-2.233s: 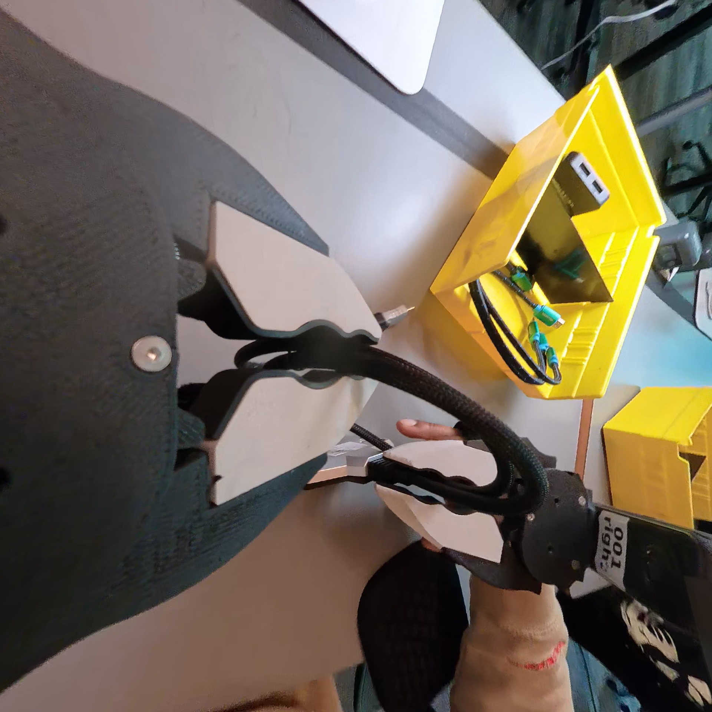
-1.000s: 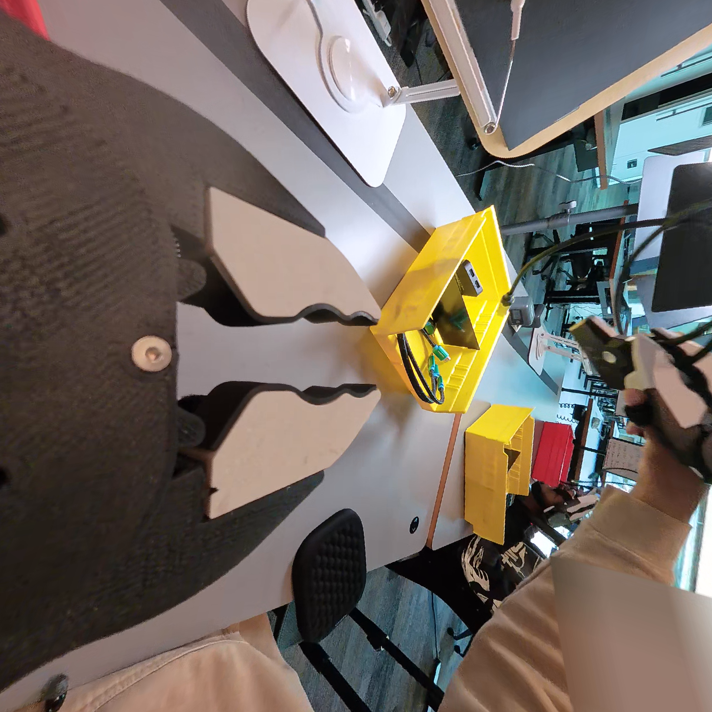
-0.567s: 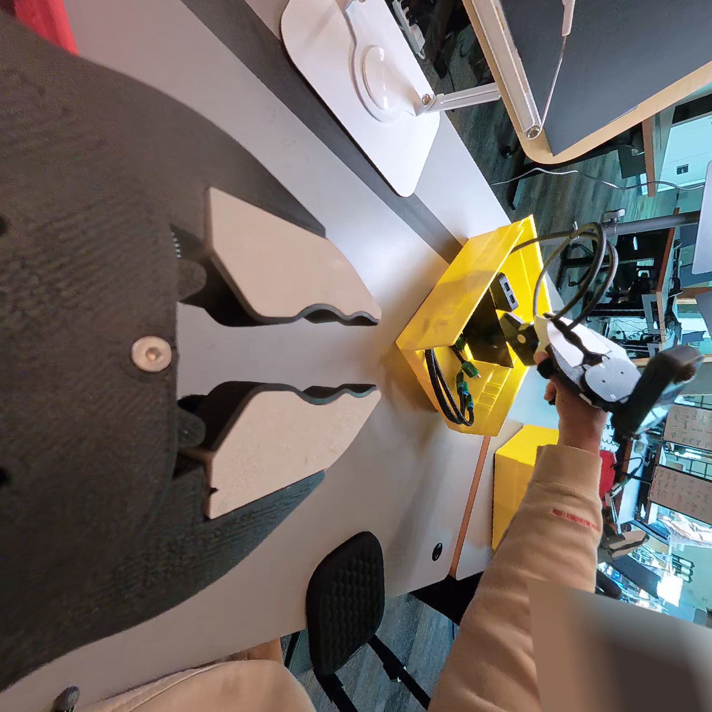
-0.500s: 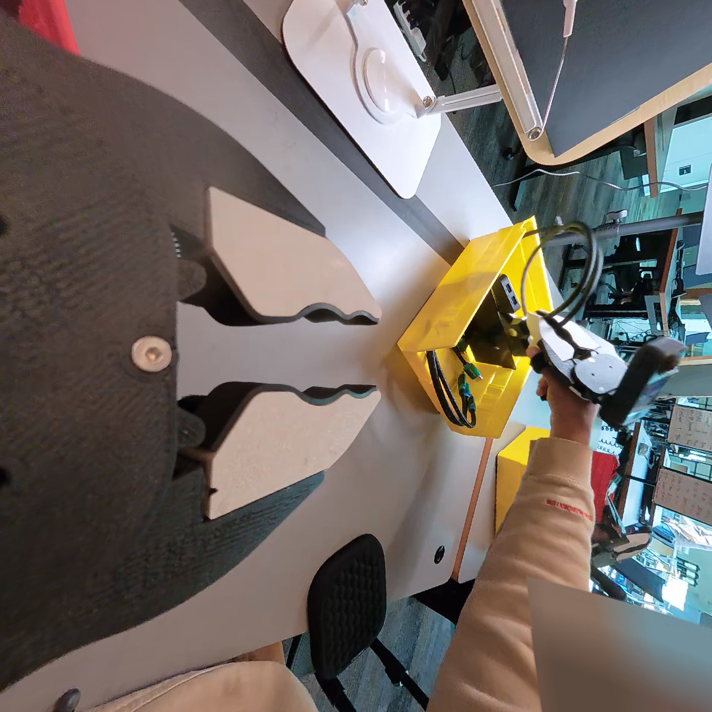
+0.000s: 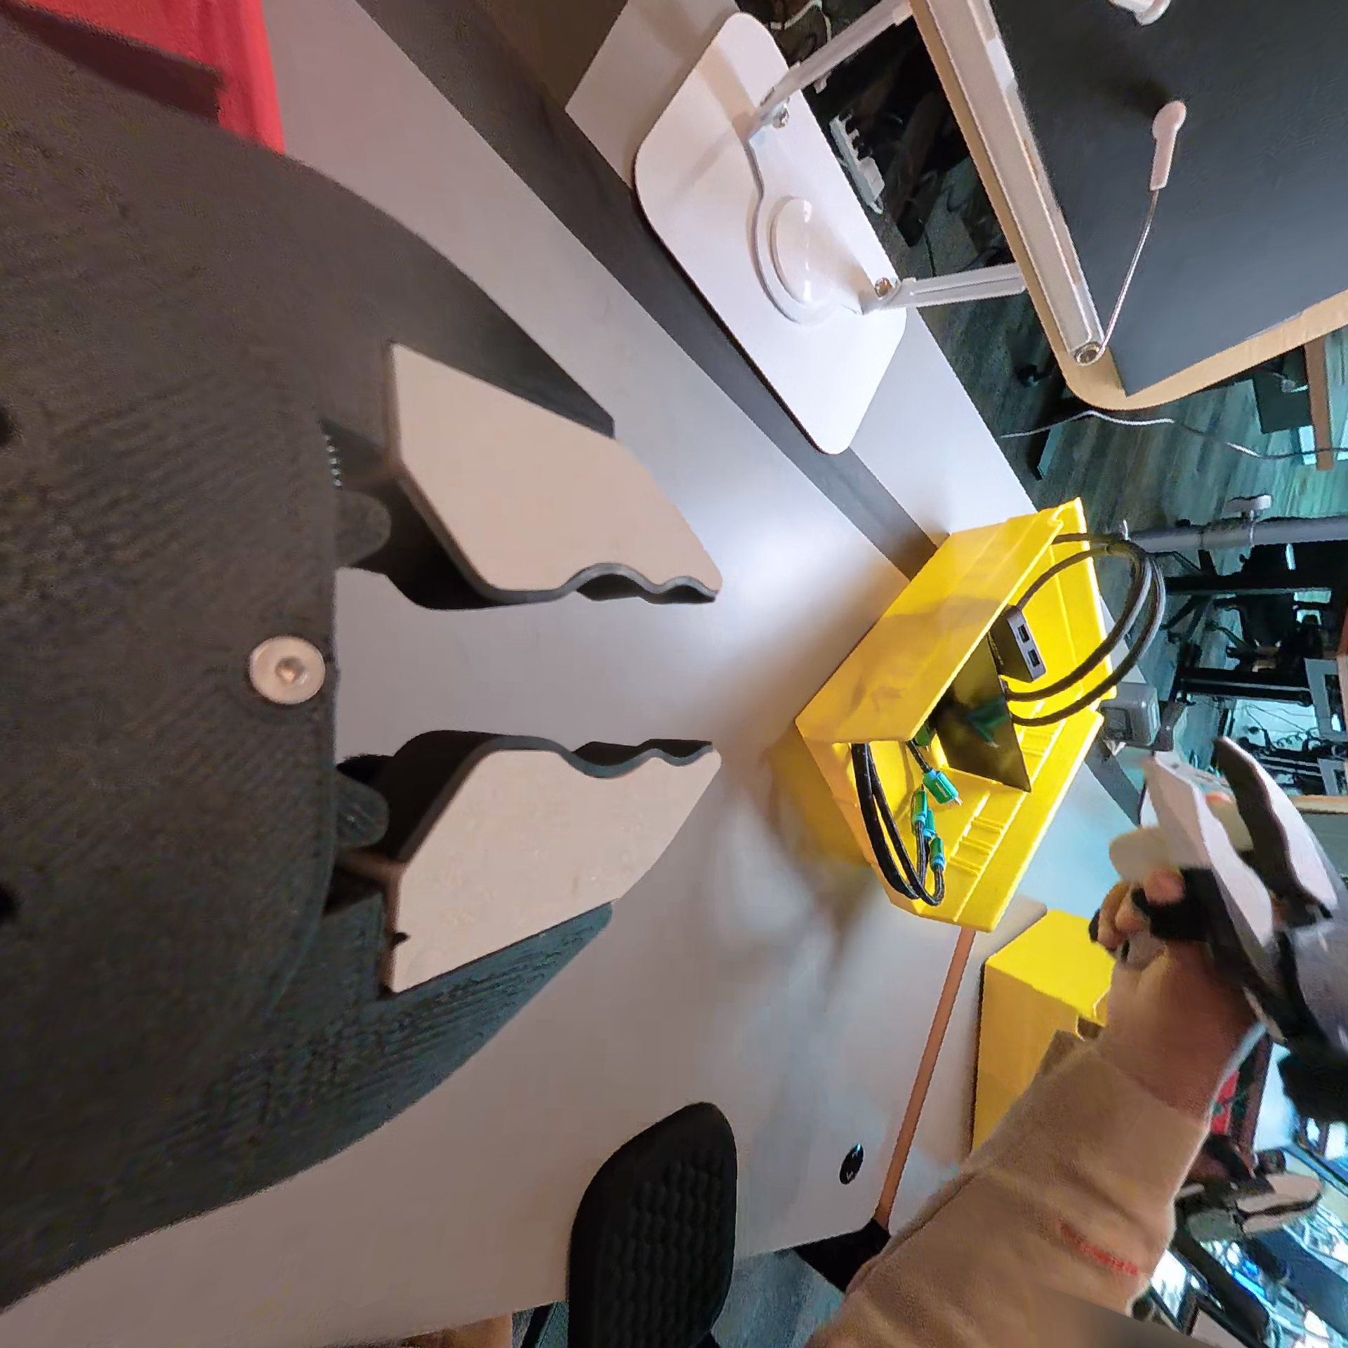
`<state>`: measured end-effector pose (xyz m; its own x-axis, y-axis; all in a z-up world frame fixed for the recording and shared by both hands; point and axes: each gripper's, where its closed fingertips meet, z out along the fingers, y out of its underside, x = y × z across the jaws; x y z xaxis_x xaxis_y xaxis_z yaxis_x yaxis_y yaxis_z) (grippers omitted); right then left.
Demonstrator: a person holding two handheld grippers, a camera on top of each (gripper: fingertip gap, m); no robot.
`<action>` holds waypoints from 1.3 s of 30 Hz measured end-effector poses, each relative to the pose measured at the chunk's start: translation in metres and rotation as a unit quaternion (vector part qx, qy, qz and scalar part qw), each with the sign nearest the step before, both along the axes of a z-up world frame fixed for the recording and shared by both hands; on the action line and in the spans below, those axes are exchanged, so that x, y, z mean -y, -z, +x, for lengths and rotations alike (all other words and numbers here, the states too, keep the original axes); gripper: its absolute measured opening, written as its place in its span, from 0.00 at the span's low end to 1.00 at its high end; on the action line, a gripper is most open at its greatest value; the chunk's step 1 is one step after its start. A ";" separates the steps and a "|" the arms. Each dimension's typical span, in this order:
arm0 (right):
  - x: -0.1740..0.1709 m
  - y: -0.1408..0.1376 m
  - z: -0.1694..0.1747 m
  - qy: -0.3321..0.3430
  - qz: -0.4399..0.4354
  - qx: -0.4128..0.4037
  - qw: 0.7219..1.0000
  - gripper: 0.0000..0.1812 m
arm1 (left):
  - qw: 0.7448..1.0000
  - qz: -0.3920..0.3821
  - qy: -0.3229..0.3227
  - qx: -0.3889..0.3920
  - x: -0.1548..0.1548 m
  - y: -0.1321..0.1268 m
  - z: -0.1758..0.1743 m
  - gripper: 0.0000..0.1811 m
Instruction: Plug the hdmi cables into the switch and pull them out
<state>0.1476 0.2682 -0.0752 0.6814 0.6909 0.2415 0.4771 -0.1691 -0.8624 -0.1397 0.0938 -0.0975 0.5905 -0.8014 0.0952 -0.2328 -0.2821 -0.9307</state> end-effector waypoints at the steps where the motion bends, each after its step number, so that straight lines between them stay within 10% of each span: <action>1: 0.014 -0.009 -0.011 -0.005 0.008 -0.035 0.999 0.36 | 1.000 0.001 -0.004 -0.003 0.000 0.000 -0.001 0.20; 7: 0.122 0.000 -0.081 -0.066 0.035 -0.128 0.989 0.32 | 0.999 0.009 -0.034 -0.025 -0.003 -0.002 -0.011 0.21; 13: 0.190 0.115 -0.112 -0.111 -0.072 -0.016 0.991 0.29 | 0.997 0.018 -0.066 -0.032 -0.002 -0.014 -0.033 0.21; 19: 0.158 0.155 -0.053 -0.009 -0.056 0.122 0.991 0.29 | 0.992 0.022 -0.110 -0.050 0.016 -0.033 -0.079 0.22; 30: 0.096 0.163 -0.006 -0.038 -0.048 0.366 0.929 0.28 | 0.925 -0.146 -0.173 -0.304 0.045 0.107 -0.175 0.29; 39: 0.090 0.181 -0.014 -0.105 -0.056 0.425 0.897 0.17 | 0.868 -0.138 -0.121 -0.461 0.041 0.165 -0.198 0.25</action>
